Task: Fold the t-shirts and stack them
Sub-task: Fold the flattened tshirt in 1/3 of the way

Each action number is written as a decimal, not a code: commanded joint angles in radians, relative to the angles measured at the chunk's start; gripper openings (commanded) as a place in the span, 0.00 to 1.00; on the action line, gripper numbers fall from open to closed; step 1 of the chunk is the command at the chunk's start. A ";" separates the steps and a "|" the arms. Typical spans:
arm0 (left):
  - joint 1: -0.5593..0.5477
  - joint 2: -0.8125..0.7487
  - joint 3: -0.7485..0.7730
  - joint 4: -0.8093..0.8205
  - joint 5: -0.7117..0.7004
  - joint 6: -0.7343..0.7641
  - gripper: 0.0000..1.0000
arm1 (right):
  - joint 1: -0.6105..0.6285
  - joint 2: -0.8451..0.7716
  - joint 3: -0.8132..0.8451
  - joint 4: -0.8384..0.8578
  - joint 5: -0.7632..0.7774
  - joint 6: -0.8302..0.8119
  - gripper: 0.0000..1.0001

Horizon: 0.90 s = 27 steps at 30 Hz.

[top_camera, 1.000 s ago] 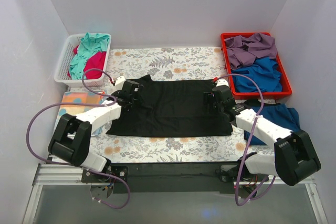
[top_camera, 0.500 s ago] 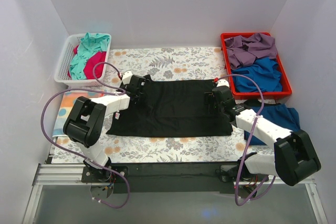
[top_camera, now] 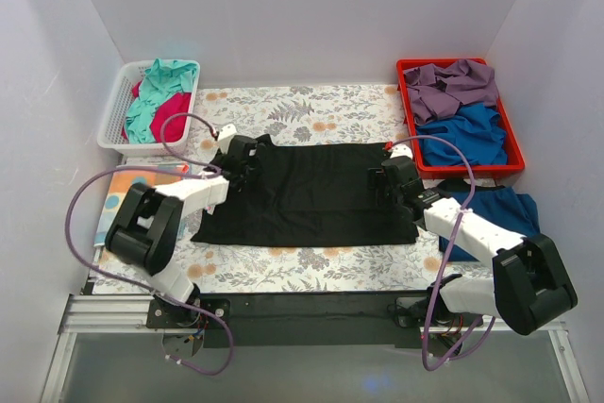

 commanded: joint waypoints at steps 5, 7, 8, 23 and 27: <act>-0.008 -0.422 -0.189 -0.202 -0.040 -0.133 0.50 | 0.005 -0.021 -0.022 0.027 0.014 0.004 0.77; -0.009 -0.450 -0.217 -0.251 -0.037 -0.161 0.50 | 0.005 -0.020 -0.027 0.027 0.009 0.010 0.77; -0.008 -0.465 -0.249 -0.296 -0.026 -0.198 0.50 | 0.006 -0.021 -0.034 0.026 0.005 0.016 0.77; -0.008 -0.662 -0.506 -0.399 0.014 -0.345 0.47 | 0.005 -0.032 -0.091 0.027 -0.017 0.056 0.75; -0.008 -0.562 -0.473 -0.494 0.005 -0.468 0.33 | 0.005 -0.033 -0.090 0.026 -0.023 0.063 0.73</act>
